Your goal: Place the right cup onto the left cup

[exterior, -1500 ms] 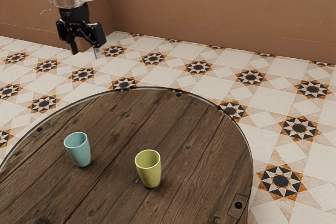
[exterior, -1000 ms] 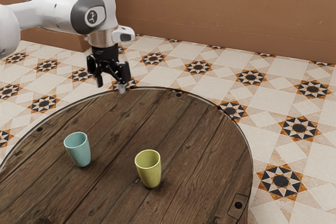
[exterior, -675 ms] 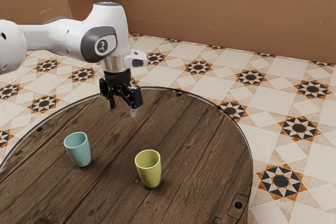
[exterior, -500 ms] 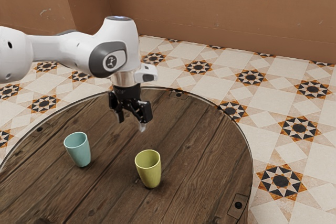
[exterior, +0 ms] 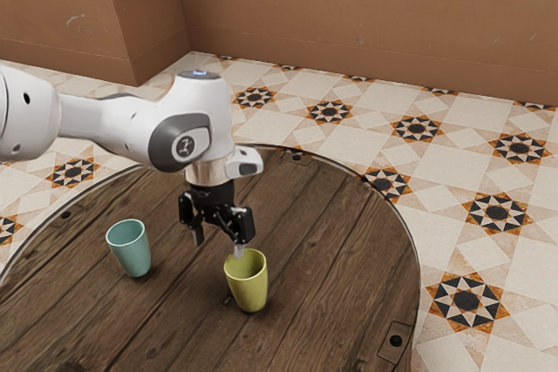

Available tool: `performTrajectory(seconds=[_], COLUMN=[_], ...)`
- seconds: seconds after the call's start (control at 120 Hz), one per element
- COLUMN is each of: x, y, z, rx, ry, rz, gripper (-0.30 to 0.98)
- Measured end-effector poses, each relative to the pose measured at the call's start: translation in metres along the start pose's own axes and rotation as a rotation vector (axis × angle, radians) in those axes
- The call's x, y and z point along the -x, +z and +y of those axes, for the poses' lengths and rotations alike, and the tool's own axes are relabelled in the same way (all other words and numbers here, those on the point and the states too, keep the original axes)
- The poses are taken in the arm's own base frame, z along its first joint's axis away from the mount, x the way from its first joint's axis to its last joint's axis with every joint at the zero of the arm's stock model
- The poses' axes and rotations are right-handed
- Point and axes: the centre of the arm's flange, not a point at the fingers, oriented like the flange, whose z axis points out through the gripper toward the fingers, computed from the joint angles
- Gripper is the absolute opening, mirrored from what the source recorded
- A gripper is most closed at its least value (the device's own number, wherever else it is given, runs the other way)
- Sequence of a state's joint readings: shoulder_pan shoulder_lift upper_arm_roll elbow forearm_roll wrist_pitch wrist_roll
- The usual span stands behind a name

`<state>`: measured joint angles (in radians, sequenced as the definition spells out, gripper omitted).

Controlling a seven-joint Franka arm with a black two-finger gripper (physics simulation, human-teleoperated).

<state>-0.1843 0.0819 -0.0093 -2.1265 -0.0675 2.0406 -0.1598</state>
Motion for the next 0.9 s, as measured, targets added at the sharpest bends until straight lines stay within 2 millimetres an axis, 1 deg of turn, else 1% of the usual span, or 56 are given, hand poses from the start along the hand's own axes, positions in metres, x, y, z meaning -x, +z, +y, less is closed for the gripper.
performTrajectory(seconds=[0.242,0.467,0.633,0.767,0.9], x=[-0.007,-0.013,-0.017,-0.02,-0.021], y=[0.013,0.033,0.042,0.046,0.047], z=[0.001,0.012,0.012,0.012,0.011], rx=[0.0,-0.007,-0.007,-0.007,-0.009], ry=[-0.029,-0.029,-0.039,-0.047,-0.051], rz=[0.0,-0.017,-0.015,-0.013,-0.007], gripper=[0.67,0.67,0.66,0.55,0.39])
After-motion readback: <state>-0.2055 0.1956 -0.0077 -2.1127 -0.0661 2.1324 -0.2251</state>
